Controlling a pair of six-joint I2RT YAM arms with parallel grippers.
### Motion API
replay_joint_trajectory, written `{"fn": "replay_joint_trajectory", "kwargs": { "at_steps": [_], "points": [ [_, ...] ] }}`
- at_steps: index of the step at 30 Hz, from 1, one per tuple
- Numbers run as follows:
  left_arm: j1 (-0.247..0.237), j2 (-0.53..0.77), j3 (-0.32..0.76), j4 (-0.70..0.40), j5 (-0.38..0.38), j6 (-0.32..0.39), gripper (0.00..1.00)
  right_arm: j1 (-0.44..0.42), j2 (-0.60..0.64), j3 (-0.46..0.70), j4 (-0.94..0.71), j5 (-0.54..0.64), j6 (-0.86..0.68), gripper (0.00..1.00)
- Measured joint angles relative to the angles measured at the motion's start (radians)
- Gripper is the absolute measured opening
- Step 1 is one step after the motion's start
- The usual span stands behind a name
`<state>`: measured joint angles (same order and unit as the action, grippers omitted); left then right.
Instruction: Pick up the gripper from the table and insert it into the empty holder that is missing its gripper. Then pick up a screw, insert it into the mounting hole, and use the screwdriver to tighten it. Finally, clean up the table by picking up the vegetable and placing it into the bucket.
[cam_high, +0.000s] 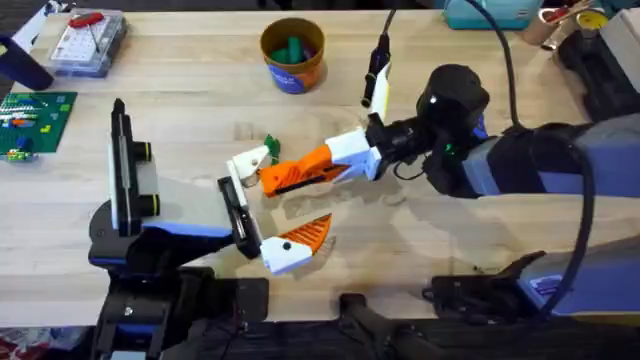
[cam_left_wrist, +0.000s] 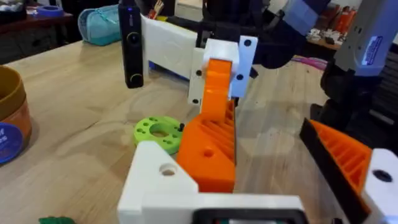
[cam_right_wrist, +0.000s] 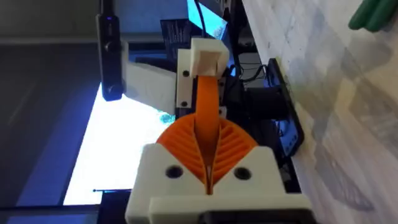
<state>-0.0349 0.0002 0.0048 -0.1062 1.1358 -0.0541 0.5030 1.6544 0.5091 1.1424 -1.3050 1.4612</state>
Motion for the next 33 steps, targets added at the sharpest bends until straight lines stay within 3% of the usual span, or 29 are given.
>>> {"fn": "replay_joint_trajectory", "kwargs": {
  "at_steps": [33],
  "points": [
    [0.0,0.0,0.0,0.0,0.0,0.0,0.986,0.0,0.0,0.0,0.025,0.029,0.057,0.011]
  ]
}}
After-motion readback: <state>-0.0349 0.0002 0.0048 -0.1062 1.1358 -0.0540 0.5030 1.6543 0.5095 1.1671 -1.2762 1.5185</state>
